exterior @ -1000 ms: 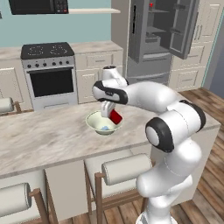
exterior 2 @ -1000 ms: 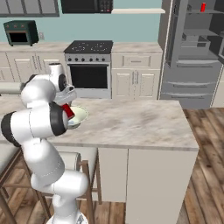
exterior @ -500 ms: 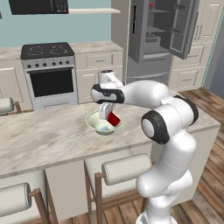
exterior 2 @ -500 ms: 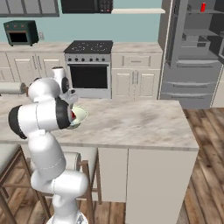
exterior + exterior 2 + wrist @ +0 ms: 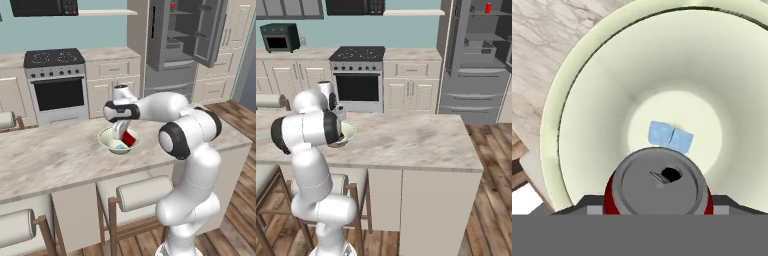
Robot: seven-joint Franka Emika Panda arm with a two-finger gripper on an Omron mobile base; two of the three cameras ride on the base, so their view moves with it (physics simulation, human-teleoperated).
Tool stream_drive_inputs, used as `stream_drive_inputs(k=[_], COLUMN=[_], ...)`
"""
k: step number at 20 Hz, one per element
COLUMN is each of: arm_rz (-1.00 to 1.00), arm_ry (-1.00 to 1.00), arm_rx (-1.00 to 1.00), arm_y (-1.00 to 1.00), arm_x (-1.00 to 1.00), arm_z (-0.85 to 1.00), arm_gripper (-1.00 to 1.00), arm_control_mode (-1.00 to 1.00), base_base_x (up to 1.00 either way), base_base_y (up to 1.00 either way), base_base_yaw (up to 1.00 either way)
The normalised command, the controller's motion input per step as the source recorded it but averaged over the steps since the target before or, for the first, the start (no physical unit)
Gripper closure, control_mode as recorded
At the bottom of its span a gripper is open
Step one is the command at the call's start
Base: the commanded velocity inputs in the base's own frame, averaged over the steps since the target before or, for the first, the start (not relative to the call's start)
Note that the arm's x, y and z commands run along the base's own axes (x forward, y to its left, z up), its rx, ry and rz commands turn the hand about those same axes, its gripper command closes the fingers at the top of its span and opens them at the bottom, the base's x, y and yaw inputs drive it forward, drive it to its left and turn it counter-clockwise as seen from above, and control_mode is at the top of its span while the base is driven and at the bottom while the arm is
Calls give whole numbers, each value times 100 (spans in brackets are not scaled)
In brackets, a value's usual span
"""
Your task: Open the fridge, grab two sodas, and place both sodas inside the bowl with ice on the dining counter.
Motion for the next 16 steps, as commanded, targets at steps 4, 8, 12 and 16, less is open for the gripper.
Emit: stream_drive_inputs(k=[4,8,12,16], arm_rz=[0,0,0,1], arm_ry=[2,5,8,15], arm_rx=[0,0,0,0], arm_y=[10,14,16,16], arm_x=[18,23,21,23], arm_z=[-15,-12,-12,-14], arm_gripper=[100,100,100,100], arm_control_mode=[-100,-100,-100,-100], base_base_x=[0,0,0,0], base_base_y=[0,0,0,0], base_base_yaw=[0,0,0,0])
